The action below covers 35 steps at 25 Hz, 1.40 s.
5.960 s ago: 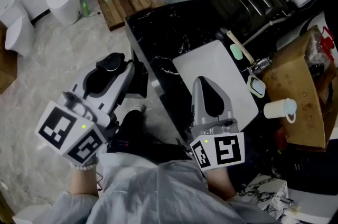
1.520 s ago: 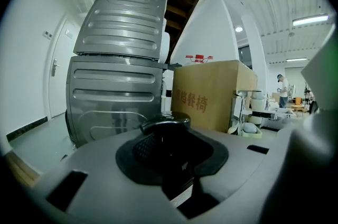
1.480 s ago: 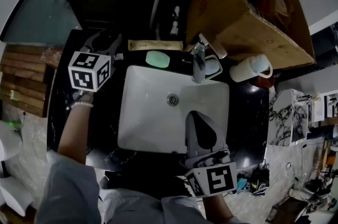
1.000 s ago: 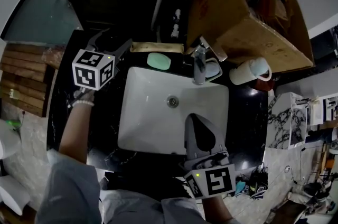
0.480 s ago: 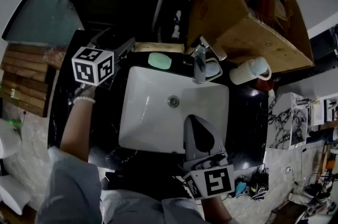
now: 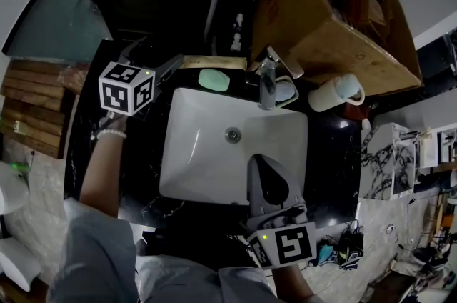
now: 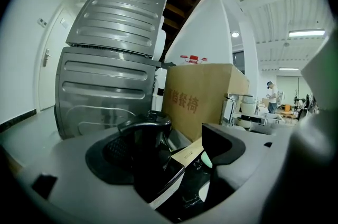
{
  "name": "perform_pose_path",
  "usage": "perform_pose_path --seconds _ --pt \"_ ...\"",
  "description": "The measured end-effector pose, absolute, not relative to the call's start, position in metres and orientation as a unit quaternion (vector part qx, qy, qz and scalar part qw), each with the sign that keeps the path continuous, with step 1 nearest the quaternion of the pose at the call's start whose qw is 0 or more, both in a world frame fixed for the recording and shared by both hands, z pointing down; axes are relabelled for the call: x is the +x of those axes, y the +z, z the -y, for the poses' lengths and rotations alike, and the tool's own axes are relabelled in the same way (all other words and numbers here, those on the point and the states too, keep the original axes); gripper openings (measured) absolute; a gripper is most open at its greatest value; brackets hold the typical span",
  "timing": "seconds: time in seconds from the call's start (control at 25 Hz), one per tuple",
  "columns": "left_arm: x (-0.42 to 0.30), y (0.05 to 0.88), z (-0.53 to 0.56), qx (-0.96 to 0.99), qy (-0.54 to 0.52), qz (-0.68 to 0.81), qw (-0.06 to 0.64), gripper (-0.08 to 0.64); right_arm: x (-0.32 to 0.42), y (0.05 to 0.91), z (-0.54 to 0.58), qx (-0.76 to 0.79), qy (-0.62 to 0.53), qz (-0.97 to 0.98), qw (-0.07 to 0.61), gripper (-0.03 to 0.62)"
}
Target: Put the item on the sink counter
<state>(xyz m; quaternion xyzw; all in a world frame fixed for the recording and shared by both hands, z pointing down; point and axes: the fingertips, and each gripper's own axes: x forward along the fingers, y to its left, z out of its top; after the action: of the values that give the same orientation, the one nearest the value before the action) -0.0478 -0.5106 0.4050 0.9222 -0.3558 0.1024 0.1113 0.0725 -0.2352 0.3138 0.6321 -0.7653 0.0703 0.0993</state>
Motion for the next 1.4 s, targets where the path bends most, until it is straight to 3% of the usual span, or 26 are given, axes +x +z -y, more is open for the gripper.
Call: perform_pose_path --seconds 0.84,1.12,1.4 --pt "-0.079 0.393 0.450 0.921 0.142 0.354 0.082 0.373 0.041 0.302 0.230 0.604 0.055 0.789 0.098 -0.003" --pt "-0.077 0.367 0.423 0.926 0.117 0.349 0.084 0.313 0.033 0.295 0.229 0.596 0.045 0.797 0.088 -0.003" --pt "-0.089 0.344 0.400 0.921 0.108 0.365 0.083 0.190 0.028 0.290 0.229 0.583 0.044 0.807 0.082 -0.003"
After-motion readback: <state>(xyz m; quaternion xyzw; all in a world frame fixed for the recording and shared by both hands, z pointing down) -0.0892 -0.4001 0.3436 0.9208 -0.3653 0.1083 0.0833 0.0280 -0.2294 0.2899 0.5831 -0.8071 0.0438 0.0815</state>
